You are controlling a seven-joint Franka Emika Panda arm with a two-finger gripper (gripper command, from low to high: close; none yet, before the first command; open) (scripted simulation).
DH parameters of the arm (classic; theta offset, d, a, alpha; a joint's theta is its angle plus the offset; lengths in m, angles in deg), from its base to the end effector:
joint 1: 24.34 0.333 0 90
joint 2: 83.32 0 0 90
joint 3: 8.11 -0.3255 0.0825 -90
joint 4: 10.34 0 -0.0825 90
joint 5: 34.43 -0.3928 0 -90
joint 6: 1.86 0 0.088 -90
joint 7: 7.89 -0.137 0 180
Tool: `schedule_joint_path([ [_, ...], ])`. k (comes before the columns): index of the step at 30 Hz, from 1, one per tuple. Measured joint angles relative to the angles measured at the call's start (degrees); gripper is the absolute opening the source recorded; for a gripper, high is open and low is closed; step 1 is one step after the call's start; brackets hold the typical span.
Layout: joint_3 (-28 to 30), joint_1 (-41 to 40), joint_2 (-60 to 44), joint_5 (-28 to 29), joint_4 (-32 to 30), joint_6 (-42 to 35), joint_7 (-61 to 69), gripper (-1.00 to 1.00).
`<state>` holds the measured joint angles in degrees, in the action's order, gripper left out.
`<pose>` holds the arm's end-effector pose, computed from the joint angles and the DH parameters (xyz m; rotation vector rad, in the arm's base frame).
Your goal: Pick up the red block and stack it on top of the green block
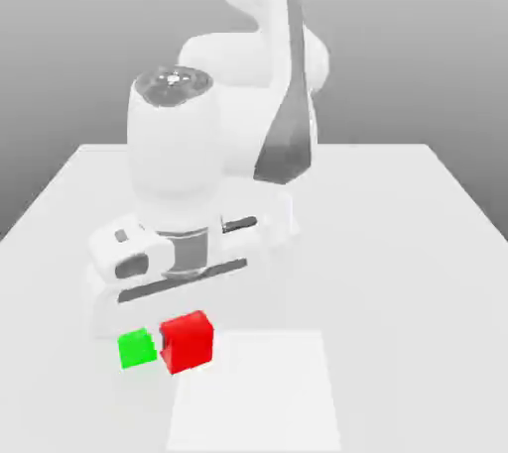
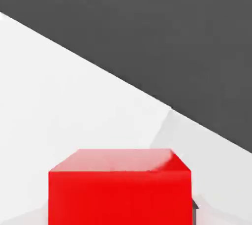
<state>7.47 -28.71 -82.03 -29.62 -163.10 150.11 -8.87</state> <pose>0.3995 -0.1430 0.2180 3.0741 -0.4509 0.0038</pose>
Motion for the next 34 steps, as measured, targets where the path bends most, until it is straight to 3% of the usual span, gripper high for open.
schedule_joint_path([
  [5,4.28,-3.29,6.33,1.05,-7.67,1.15,12.15,-1.00],
  [15,3.80,-1.67,-4.95,-10.84,-7.88,11.98,21.88,-1.00],
  [16,3.46,-1.78,-6.28,-12.15,-7.89,13.19,22.82,1.00],
  [23,3.32,-1.91,-6.60,-12.48,-7.89,13.58,23.05,1.00],
  [34,3.19,-5.01,6.34,0.08,-8.42,1.88,14.13,1.00],
])
